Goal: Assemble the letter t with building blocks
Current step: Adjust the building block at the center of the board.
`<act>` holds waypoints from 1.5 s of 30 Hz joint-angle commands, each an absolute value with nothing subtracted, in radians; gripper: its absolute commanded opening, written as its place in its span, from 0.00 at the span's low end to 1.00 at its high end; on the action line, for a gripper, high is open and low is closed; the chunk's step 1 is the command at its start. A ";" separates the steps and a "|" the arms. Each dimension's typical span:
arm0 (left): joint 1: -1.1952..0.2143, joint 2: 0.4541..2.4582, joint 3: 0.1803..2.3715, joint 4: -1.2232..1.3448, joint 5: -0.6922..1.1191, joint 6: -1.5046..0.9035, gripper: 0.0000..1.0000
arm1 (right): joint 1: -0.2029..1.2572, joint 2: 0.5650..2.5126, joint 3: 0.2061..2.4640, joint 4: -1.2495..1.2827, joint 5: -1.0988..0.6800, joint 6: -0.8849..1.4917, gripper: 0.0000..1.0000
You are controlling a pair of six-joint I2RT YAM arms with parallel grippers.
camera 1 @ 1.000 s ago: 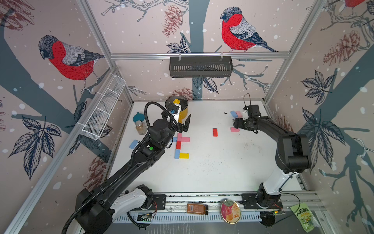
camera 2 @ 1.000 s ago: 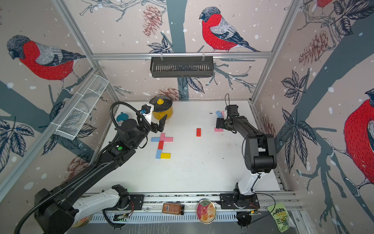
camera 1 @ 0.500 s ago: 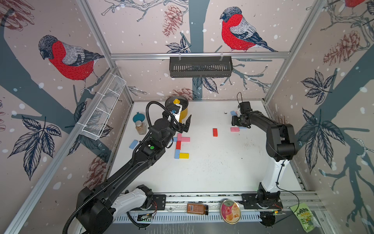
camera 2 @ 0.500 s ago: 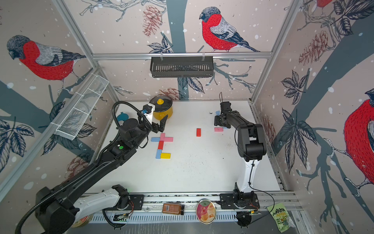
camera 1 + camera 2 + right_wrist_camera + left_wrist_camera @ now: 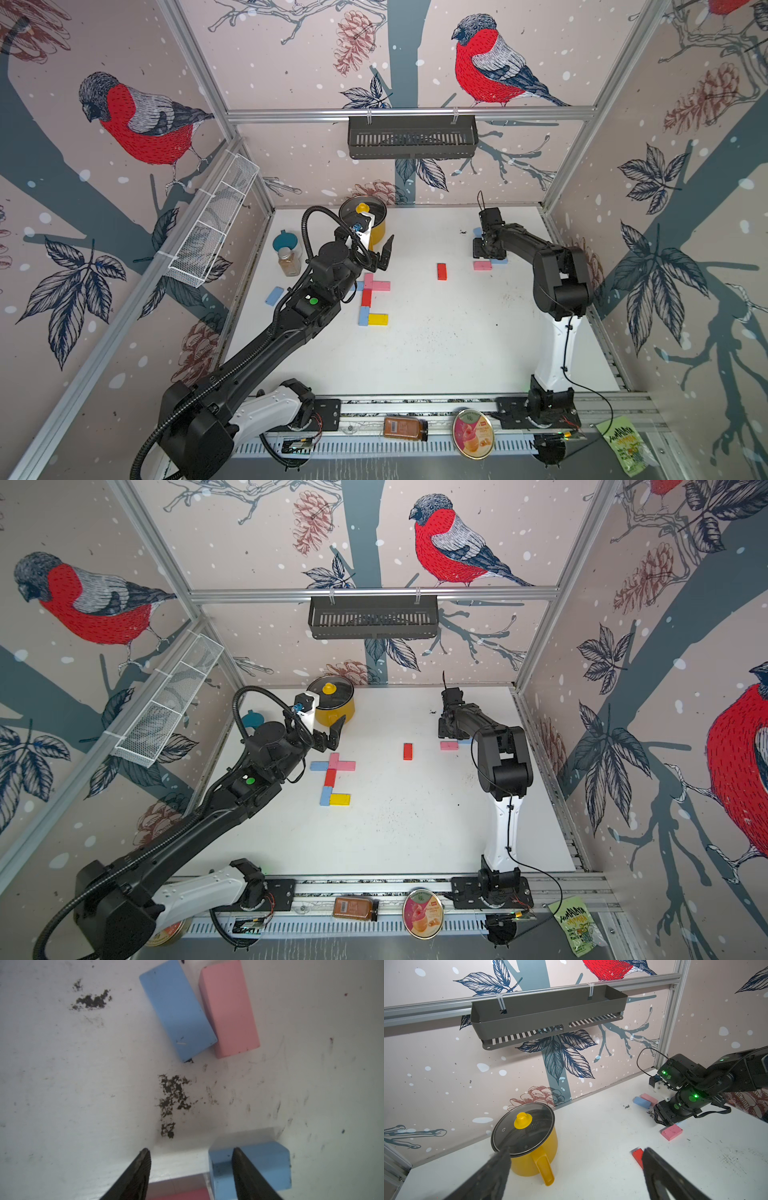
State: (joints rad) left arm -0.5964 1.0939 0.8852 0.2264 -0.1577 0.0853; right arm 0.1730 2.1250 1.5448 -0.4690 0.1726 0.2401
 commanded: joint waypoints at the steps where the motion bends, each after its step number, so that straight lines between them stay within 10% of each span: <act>1: -0.595 1.095 0.899 0.242 -0.155 0.089 0.98 | 0.176 2.122 1.525 -0.489 0.192 0.256 0.63; 45: -0.596 1.109 0.903 0.233 -0.168 0.087 0.98 | 0.124 1.847 1.224 -0.373 -0.001 0.351 0.78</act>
State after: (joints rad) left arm -0.5964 1.1072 0.8921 0.2245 -0.1612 0.0822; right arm 0.1276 1.8439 1.2068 -0.3855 0.0326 0.3130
